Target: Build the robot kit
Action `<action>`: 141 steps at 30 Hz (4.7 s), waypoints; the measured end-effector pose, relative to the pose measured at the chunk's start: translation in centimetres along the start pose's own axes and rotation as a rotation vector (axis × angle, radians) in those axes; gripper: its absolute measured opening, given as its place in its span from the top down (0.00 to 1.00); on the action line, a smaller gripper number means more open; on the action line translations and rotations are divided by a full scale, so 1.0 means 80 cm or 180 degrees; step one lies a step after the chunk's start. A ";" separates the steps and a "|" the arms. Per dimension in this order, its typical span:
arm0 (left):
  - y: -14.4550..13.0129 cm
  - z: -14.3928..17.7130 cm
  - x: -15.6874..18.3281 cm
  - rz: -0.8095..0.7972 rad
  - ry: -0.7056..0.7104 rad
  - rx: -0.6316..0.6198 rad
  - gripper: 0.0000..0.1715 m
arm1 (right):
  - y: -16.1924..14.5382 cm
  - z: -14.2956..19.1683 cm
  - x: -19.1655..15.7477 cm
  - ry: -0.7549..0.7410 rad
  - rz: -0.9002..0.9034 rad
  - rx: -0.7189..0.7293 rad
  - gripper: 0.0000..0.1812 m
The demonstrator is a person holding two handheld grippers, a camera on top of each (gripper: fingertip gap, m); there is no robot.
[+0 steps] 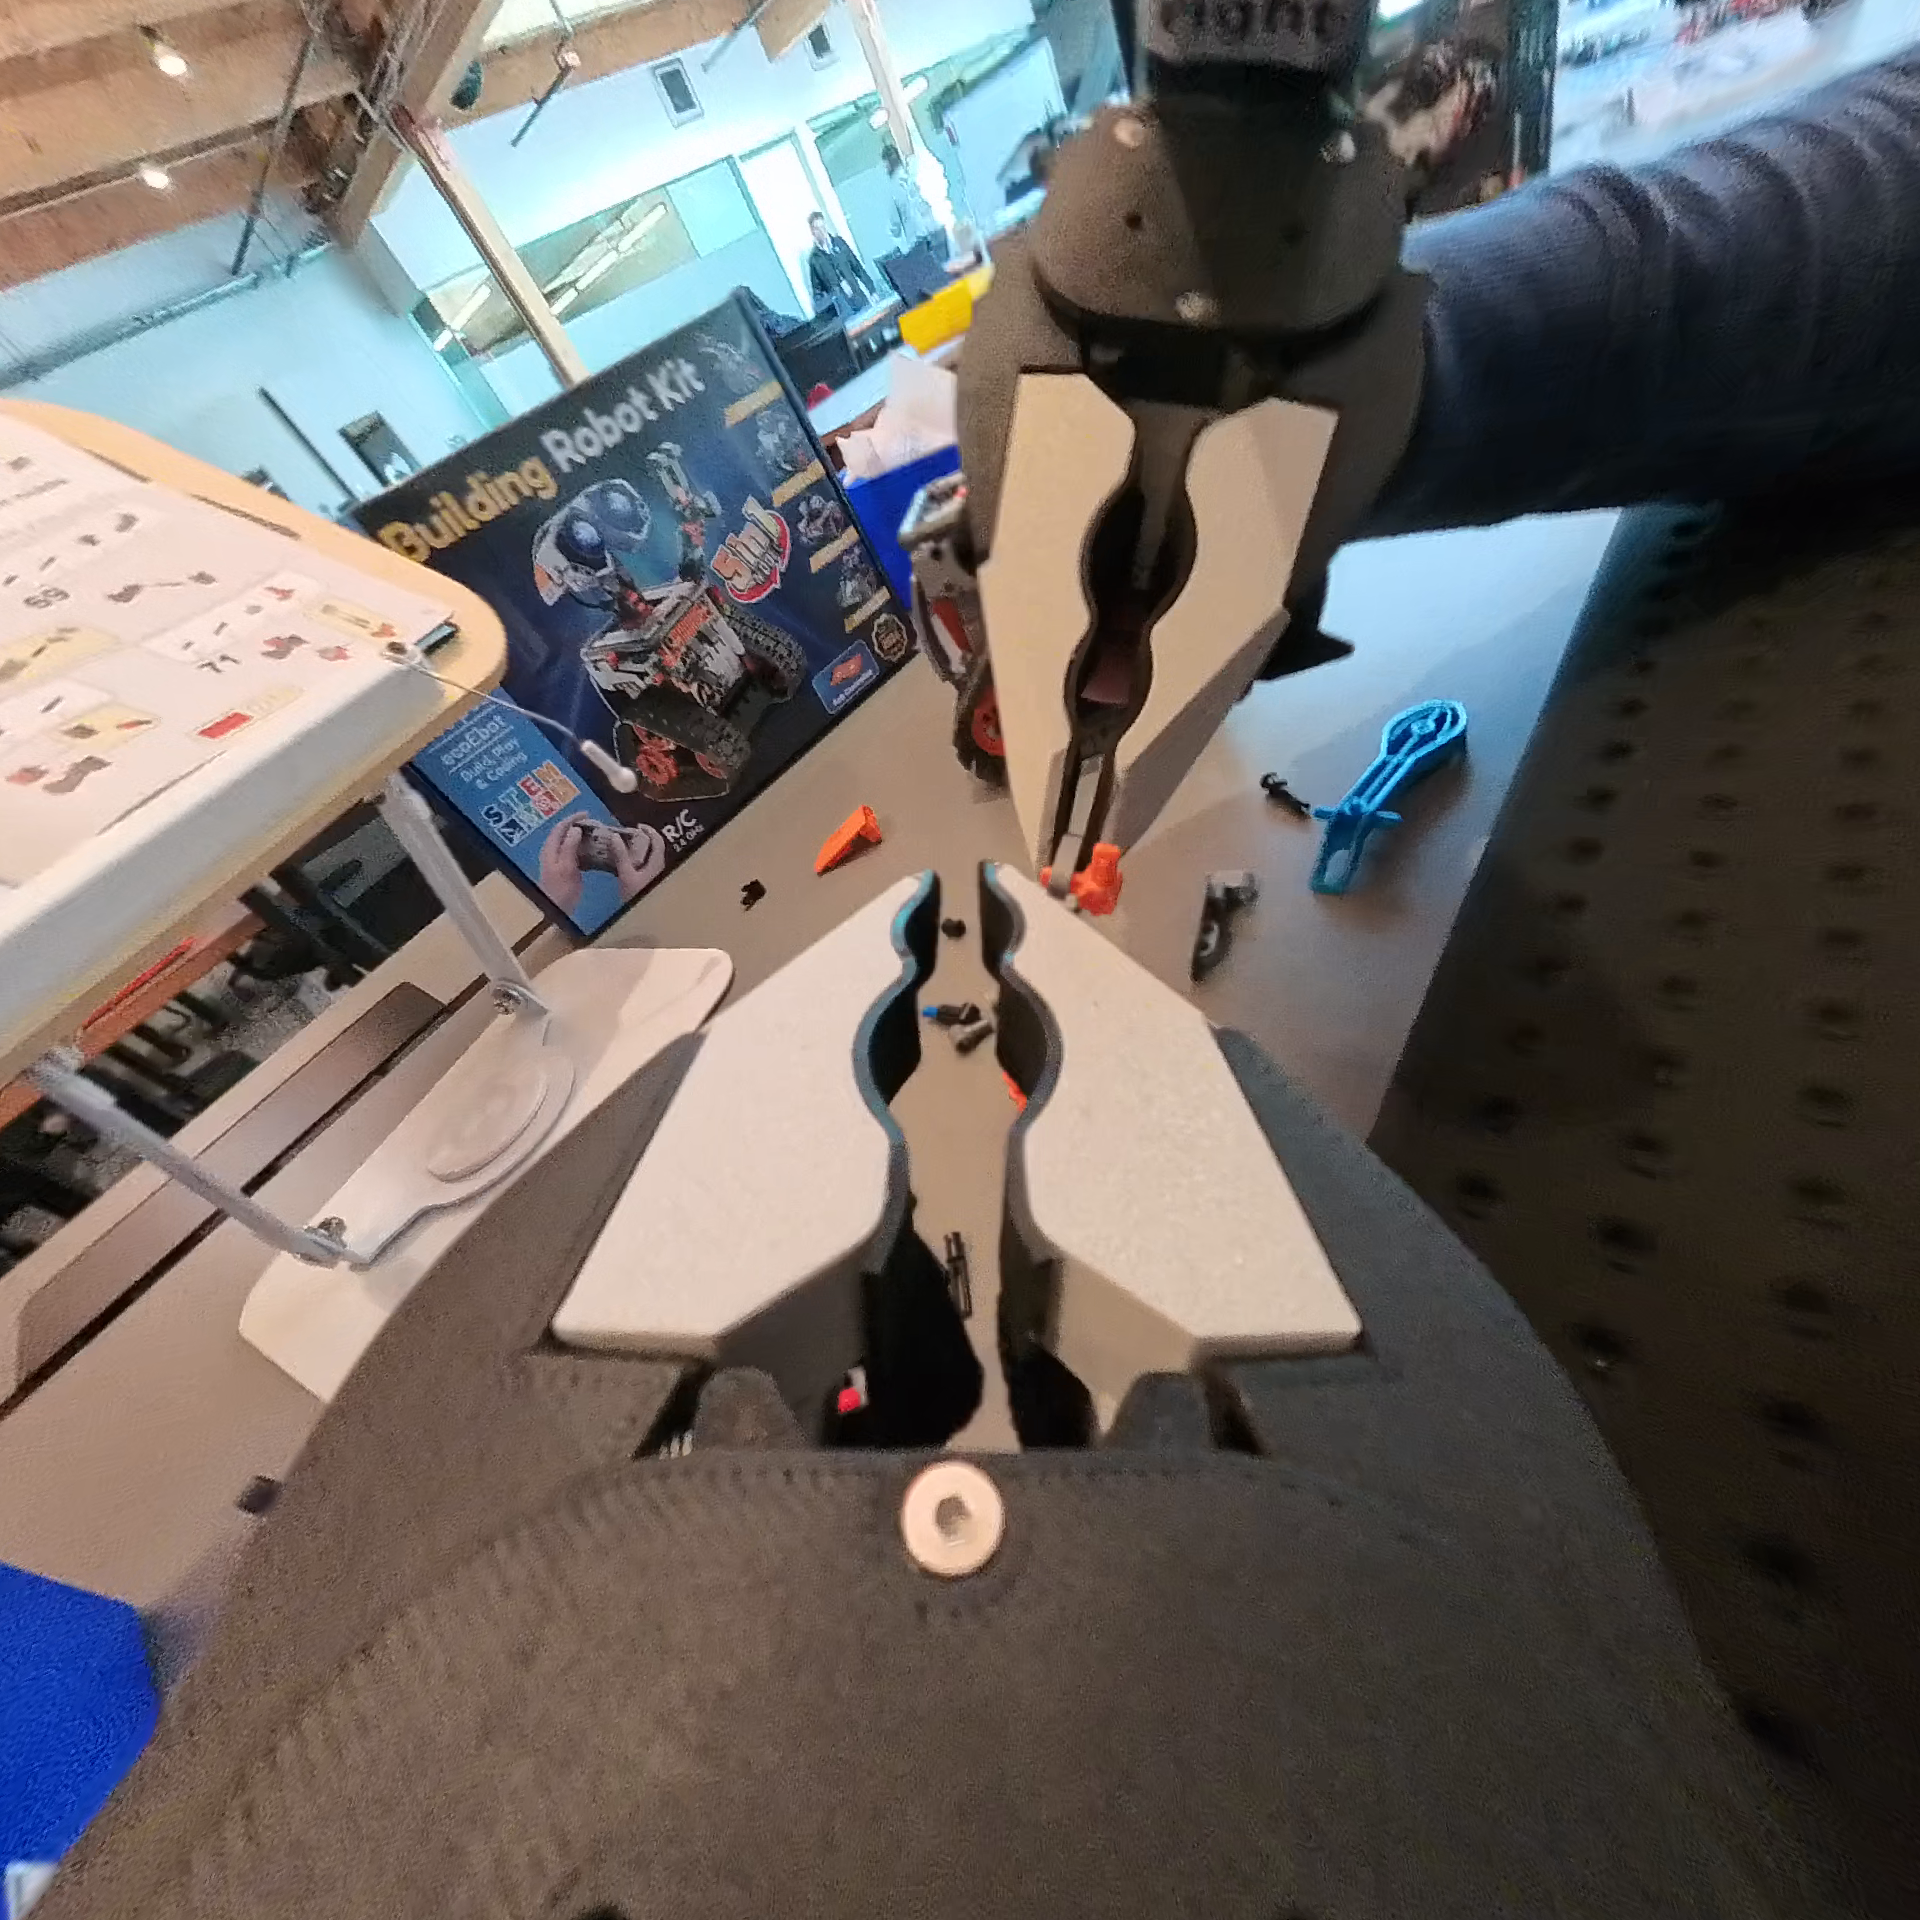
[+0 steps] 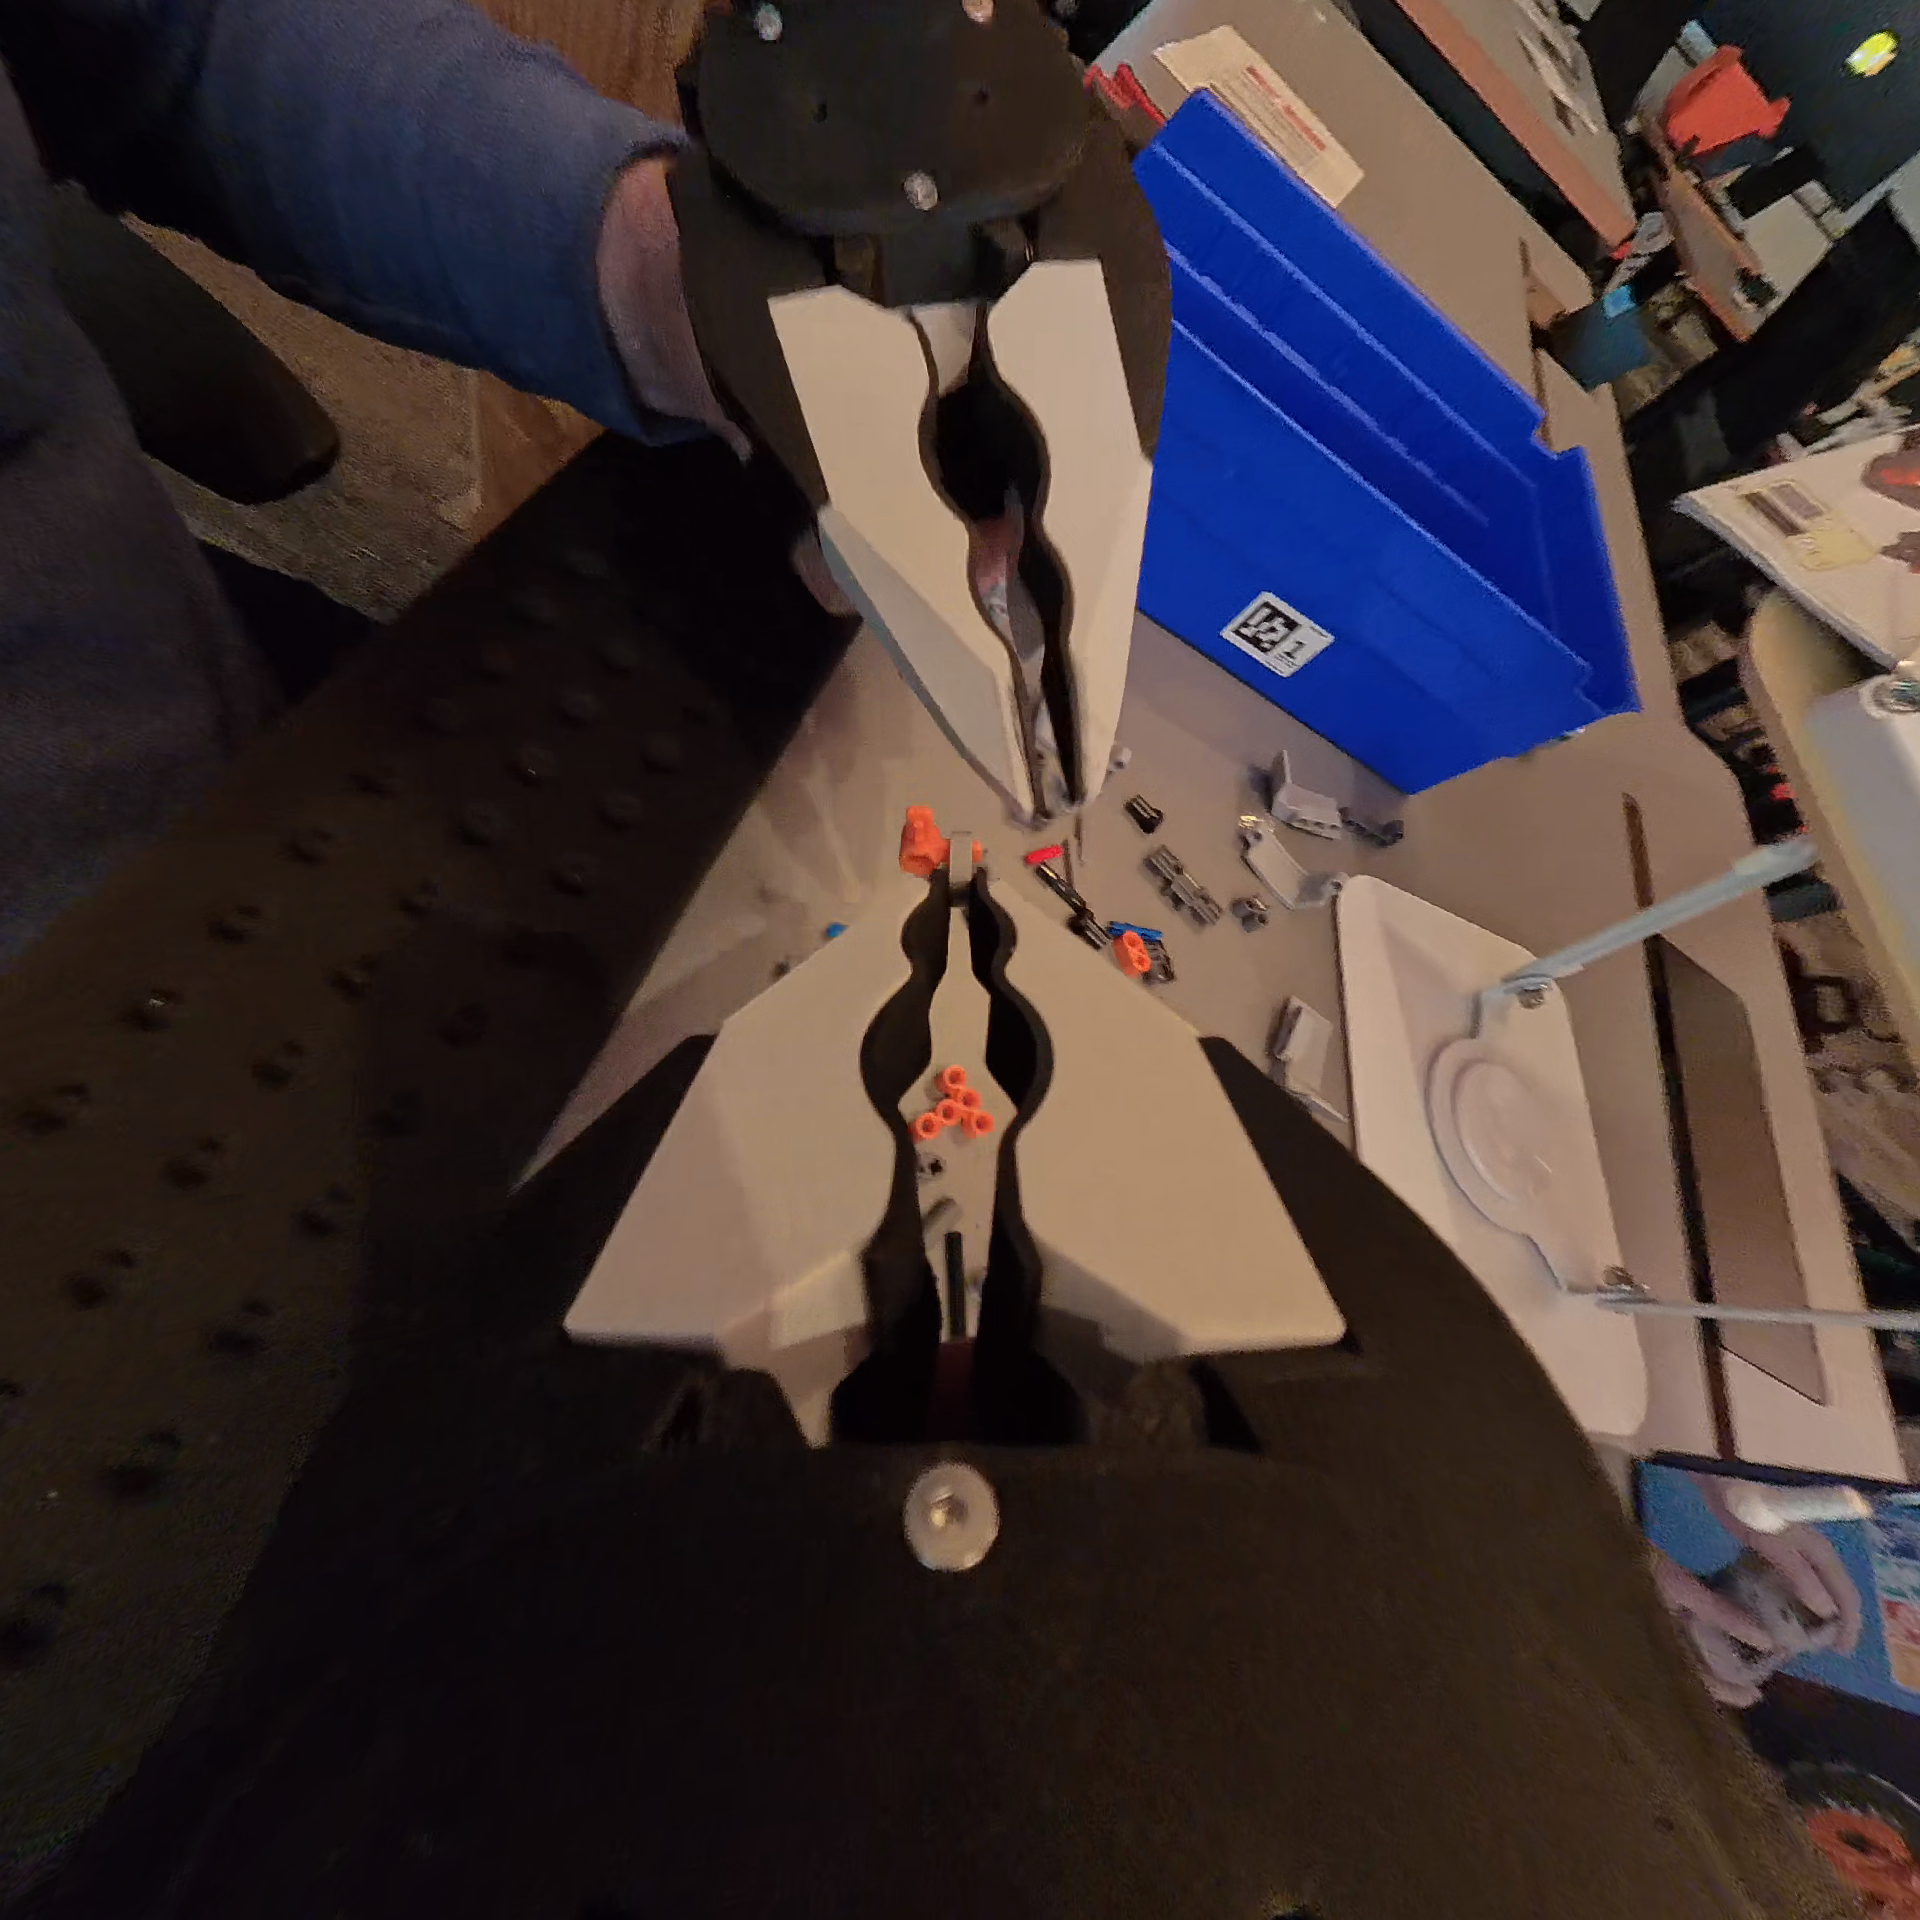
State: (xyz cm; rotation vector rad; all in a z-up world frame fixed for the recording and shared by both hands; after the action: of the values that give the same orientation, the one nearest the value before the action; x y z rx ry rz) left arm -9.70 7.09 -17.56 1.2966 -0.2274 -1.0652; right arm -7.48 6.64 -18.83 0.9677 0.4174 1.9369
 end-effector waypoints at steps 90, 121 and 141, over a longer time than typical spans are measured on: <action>-0.032 0.023 -0.001 0.0085 0.0916 -0.0494 0.96 | 0.028 -0.038 0.016 -0.1306 -0.0728 -0.0102 1.00; -0.034 0.017 0.031 0.0099 0.0686 -0.0679 0.97 | 0.015 -0.029 -0.011 -0.1768 -0.0580 -0.0573 0.99; -0.080 -0.010 0.030 -0.0181 0.0069 -0.1383 0.97 | -0.091 0.106 0.061 -0.1815 -0.1723 -0.0147 0.97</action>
State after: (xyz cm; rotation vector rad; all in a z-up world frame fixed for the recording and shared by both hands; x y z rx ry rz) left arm -11.14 6.55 -24.29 0.9258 0.0581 -1.0766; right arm 1.81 13.85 -15.67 1.1782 0.2610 1.1227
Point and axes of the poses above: each gripper's, where its closed fingertips meet, z back along the fingers, y out of its top, x = y × z across the jaws, the point moved 1 cm from there along z, back along the fingers, and after that the axes turned 12 degrees about -x, right-handed, at the moved point
